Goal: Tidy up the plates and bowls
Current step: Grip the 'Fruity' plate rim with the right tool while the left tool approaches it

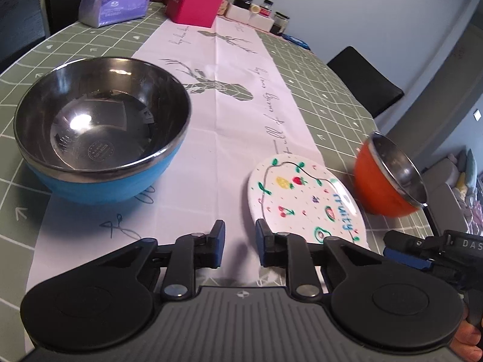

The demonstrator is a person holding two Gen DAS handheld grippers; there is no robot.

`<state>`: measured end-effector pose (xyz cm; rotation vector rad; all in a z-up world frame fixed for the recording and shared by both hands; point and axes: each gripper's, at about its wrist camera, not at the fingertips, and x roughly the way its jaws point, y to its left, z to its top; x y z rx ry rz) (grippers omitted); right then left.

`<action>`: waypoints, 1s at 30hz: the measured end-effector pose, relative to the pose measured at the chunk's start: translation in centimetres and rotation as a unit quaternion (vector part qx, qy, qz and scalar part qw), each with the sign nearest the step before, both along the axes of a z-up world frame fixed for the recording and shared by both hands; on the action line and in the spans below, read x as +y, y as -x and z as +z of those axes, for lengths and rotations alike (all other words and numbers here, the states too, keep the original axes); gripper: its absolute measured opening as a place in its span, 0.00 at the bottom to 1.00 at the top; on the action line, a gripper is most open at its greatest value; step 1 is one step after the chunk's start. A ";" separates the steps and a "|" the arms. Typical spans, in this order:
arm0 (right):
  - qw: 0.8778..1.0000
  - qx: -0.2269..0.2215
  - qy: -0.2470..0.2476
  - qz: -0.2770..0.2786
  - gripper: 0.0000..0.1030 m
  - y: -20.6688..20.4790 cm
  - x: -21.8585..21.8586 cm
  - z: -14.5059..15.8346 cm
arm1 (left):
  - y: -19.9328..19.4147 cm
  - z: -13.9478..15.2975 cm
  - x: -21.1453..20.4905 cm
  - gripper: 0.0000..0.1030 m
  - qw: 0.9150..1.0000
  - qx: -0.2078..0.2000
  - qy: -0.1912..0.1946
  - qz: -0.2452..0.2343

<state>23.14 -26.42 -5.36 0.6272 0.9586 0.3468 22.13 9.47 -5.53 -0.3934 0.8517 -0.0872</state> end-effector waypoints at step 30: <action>1.000 0.003 -0.025 0.005 0.28 -3.4 0.4 -2.1 | -1.8 -1.1 0.5 0.24 0.995 0.004 0.095 0.013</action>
